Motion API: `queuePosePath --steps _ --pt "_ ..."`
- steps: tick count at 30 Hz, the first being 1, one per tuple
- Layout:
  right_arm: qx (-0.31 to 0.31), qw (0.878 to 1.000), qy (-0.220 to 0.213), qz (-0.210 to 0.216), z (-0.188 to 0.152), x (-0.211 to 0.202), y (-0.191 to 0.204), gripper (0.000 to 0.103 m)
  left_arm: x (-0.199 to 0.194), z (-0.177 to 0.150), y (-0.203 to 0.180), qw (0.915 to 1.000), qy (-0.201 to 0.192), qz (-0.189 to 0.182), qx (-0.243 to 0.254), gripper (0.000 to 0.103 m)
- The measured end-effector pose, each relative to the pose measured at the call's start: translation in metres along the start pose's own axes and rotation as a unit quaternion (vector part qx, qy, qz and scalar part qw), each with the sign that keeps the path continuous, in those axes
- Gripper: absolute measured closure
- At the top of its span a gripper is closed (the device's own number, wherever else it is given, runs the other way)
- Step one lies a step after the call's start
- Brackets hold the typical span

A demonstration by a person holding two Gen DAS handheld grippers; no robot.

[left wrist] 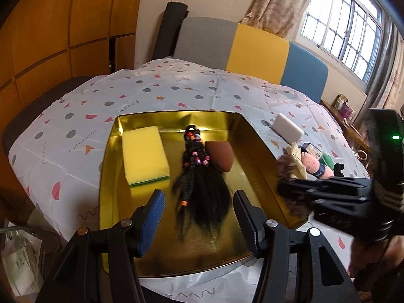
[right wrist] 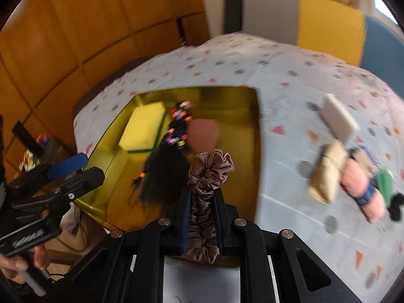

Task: Organize soft objects
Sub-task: 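Carry the satin scrunchie over the gold tray and open the right gripper, then grasp the beige mesh loofah with the left gripper while the right gripper reaches toward the black scrunchie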

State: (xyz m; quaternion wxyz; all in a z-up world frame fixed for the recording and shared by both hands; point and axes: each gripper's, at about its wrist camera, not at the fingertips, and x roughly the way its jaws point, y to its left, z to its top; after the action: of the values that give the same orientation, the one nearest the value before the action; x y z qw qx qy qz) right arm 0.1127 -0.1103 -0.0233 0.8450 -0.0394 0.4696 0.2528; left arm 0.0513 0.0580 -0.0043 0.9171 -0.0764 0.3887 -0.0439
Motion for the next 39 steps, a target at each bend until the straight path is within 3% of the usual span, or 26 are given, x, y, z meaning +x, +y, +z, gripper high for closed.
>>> queuePosePath --steps 6,14,22,28,39 --pt "-0.044 0.996 0.057 -0.043 0.007 0.050 0.011 0.086 0.001 -0.001 0.008 0.9999 0.002 0.013 -0.003 0.045" --pt "-0.050 0.994 0.073 -0.065 0.006 0.071 0.004 0.082 0.004 -0.001 0.010 0.9998 0.007 0.018 -0.003 0.045" --pt "-0.053 0.995 0.050 -0.070 0.004 0.064 0.008 0.077 0.002 -0.001 0.009 0.9997 0.004 0.023 0.002 0.046" --pt "-0.033 0.998 0.000 -0.061 0.007 0.033 0.004 0.058 0.000 -0.001 0.004 0.9997 0.003 0.022 0.010 0.045" --pt "0.013 0.994 -0.065 -0.089 -0.011 -0.023 -0.036 0.049 0.001 -0.003 -0.014 0.9992 0.007 0.019 0.034 0.045"
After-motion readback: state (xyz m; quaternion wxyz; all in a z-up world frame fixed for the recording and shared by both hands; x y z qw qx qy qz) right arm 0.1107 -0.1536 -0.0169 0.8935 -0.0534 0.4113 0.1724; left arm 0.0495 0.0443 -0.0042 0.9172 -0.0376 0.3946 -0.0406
